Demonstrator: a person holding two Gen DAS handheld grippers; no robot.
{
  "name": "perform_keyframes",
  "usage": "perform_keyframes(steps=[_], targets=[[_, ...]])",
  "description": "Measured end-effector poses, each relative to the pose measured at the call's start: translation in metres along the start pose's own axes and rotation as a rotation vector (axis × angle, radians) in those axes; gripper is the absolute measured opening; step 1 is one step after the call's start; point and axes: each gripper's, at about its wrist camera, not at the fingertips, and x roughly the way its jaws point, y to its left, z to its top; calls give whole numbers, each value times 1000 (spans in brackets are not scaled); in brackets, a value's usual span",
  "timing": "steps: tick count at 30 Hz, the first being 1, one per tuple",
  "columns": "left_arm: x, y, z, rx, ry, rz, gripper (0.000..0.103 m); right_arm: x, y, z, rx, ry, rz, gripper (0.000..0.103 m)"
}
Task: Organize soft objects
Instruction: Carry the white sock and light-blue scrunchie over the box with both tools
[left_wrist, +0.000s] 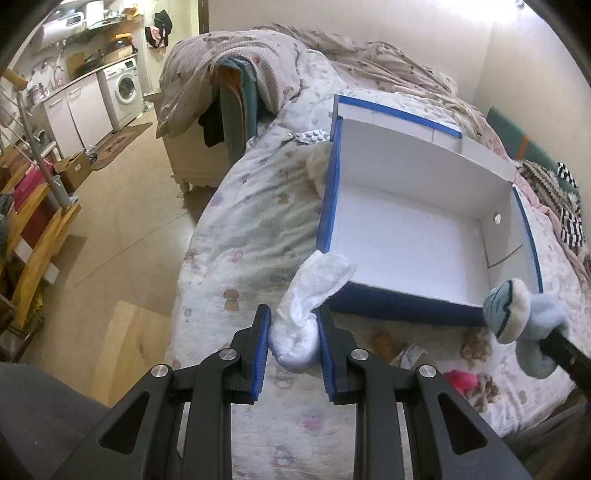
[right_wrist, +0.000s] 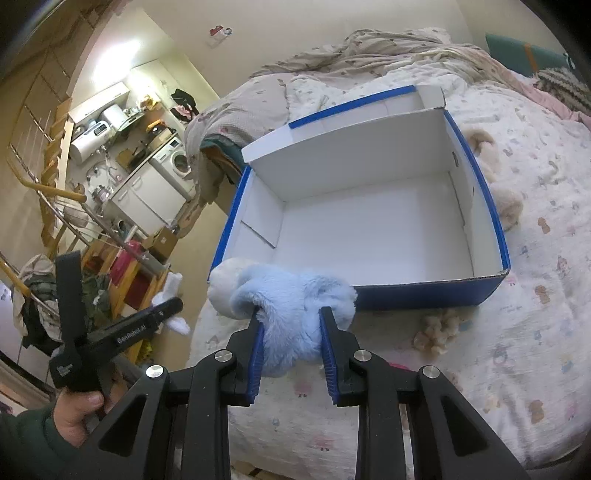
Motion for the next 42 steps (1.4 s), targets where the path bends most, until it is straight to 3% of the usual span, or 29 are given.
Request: perform_keyframes(steps=[14, 32, 42], targets=[[10, -27, 35, 55, -17, -18, 22, 1, -6, 12, 22, -38, -17, 29], [31, -68, 88, 146, -54, -46, 22, 8, -33, 65, 32, -109, -92, 29], [56, -83, 101, 179, -53, -52, 22, 24, -45, 93, 16, -127, -139, 29]])
